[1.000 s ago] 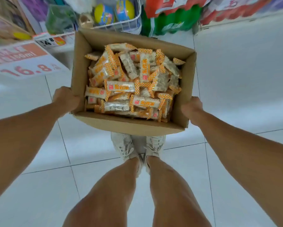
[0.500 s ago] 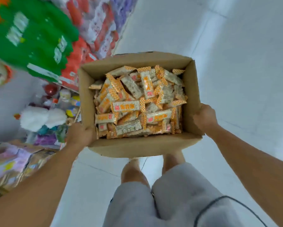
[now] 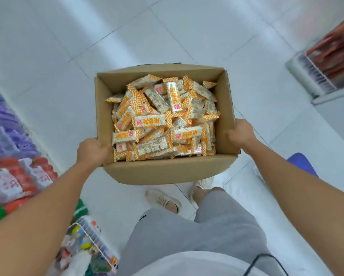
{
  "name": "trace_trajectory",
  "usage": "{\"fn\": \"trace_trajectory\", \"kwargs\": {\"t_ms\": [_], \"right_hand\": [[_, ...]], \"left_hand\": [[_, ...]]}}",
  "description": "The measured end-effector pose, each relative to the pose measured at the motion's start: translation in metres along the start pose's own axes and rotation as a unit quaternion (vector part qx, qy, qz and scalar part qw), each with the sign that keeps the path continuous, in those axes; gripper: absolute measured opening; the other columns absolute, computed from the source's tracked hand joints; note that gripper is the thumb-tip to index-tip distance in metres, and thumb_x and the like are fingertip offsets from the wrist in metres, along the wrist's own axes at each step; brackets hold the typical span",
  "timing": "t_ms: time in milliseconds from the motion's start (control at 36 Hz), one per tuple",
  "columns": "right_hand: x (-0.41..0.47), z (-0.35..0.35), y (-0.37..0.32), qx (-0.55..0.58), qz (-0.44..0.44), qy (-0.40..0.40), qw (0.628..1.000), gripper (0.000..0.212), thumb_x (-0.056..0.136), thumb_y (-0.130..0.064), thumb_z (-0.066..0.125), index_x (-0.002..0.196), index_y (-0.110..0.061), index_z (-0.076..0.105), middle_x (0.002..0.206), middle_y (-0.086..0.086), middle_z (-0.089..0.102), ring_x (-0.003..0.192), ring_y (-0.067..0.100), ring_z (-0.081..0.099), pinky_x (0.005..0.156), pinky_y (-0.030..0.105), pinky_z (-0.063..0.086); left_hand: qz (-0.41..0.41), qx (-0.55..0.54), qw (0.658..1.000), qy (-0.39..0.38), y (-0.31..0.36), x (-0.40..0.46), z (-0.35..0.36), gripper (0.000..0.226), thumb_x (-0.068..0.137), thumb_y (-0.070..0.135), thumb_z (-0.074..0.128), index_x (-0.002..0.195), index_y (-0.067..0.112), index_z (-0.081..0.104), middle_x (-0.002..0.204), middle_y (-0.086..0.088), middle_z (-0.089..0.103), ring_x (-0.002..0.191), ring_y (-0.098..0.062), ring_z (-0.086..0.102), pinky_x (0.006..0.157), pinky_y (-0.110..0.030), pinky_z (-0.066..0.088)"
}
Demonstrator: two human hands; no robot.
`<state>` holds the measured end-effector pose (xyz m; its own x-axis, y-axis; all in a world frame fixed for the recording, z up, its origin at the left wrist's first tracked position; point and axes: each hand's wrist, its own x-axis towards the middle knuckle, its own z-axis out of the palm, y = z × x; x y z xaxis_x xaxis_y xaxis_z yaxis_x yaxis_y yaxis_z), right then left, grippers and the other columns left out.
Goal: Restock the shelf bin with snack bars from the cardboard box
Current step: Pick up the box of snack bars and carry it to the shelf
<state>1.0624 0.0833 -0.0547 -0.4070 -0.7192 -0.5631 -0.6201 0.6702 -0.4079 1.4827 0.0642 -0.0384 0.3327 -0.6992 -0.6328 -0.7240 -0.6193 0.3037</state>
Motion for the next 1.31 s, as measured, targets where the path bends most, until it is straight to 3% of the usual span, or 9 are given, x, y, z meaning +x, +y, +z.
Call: {"fn": "trace_trajectory", "kwargs": {"t_ms": [83,194,333,556,722,806,1056,1167,1306], "right_hand": [[0.007,-0.047,0.055,0.043,0.038,0.033,0.998,0.009,0.083,-0.007,0.056,0.087,-0.001,0.063,0.091,0.019,0.069,0.090,0.039,0.065,0.074,0.044,0.055],[0.022,-0.103,0.133,0.101,0.088,0.074,0.988,0.009,0.083,-0.008,0.058,0.086,-0.003,0.064,0.094,0.020,0.069,0.092,0.039,0.065,0.079,0.048,0.057],[0.038,-0.174,0.229,0.160,0.146,0.103,0.971,0.013,0.081,-0.004,0.057,0.070,-0.010,0.056,0.088,0.019,0.068,0.089,0.040,0.065,0.074,0.045,0.055],[0.074,-0.277,0.340,0.237,0.236,0.162,0.928,0.008,0.084,-0.006,0.058,0.087,-0.001,0.064,0.089,0.015,0.067,0.089,0.036,0.065,0.076,0.046,0.057],[0.109,-0.336,0.404,0.277,0.318,0.204,0.883,0.004,0.082,-0.008,0.060,0.082,-0.005,0.061,0.090,0.018,0.066,0.088,0.037,0.065,0.063,0.033,0.047],[0.115,-0.364,0.432,0.291,0.354,0.224,0.860,0.007,0.083,-0.008,0.062,0.084,-0.002,0.061,0.090,0.017,0.066,0.086,0.037,0.065,0.061,0.032,0.047],[0.122,-0.434,0.532,0.336,0.412,0.257,0.807,0.008,0.087,-0.008,0.057,0.085,0.000,0.060,0.089,0.018,0.063,0.089,0.040,0.064,0.067,0.039,0.052],[0.126,-0.461,0.580,0.352,0.432,0.257,0.789,0.012,0.086,-0.009,0.058,0.090,0.001,0.061,0.089,0.017,0.063,0.088,0.039,0.065,0.065,0.036,0.051],[0.132,-0.498,0.627,0.353,0.458,0.251,0.776,0.015,0.087,-0.009,0.057,0.096,0.002,0.064,0.093,0.018,0.065,0.089,0.039,0.064,0.073,0.042,0.056]], "left_hand": [[0.055,0.050,0.997,-0.021,0.083,-0.004,0.021,0.026,0.090,0.020,0.066,0.070,0.007,0.057,0.064,-0.011,0.060,0.062,-0.031,0.061,0.050,-0.028,0.039],[0.112,0.108,0.987,-0.045,0.191,-0.014,0.071,0.025,0.088,0.021,0.067,0.075,0.001,0.061,0.072,-0.018,0.065,0.075,-0.040,0.067,0.057,-0.033,0.046],[0.176,0.181,0.966,-0.059,0.323,-0.044,0.144,0.028,0.086,0.023,0.070,0.090,-0.004,0.068,0.082,-0.021,0.068,0.076,-0.039,0.066,0.066,-0.041,0.053],[0.285,0.263,0.918,-0.080,0.526,-0.083,0.253,0.024,0.087,0.023,0.069,0.080,0.001,0.063,0.074,-0.014,0.062,0.066,-0.030,0.058,0.050,-0.026,0.038],[0.351,0.298,0.879,-0.124,0.670,-0.098,0.335,0.018,0.081,0.021,0.069,0.077,0.003,0.067,0.076,-0.016,0.069,0.071,-0.033,0.068,0.058,-0.032,0.053],[0.387,0.329,0.849,-0.145,0.732,-0.117,0.375,0.018,0.084,0.019,0.069,0.078,0.003,0.066,0.079,-0.016,0.067,0.076,-0.035,0.067,0.055,-0.030,0.046],[0.461,0.394,0.778,-0.166,0.868,-0.207,0.499,0.018,0.085,0.017,0.066,0.076,0.002,0.063,0.078,-0.018,0.067,0.067,-0.033,0.063,0.050,-0.028,0.042],[0.473,0.408,0.762,-0.169,0.899,-0.246,0.547,0.015,0.084,0.015,0.065,0.076,0.003,0.063,0.077,-0.017,0.067,0.069,-0.035,0.067,0.051,-0.029,0.046],[0.481,0.426,0.745,-0.179,0.935,-0.281,0.599,0.018,0.086,0.014,0.063,0.071,0.007,0.059,0.074,-0.016,0.066,0.069,-0.033,0.065,0.052,-0.030,0.044]]}}
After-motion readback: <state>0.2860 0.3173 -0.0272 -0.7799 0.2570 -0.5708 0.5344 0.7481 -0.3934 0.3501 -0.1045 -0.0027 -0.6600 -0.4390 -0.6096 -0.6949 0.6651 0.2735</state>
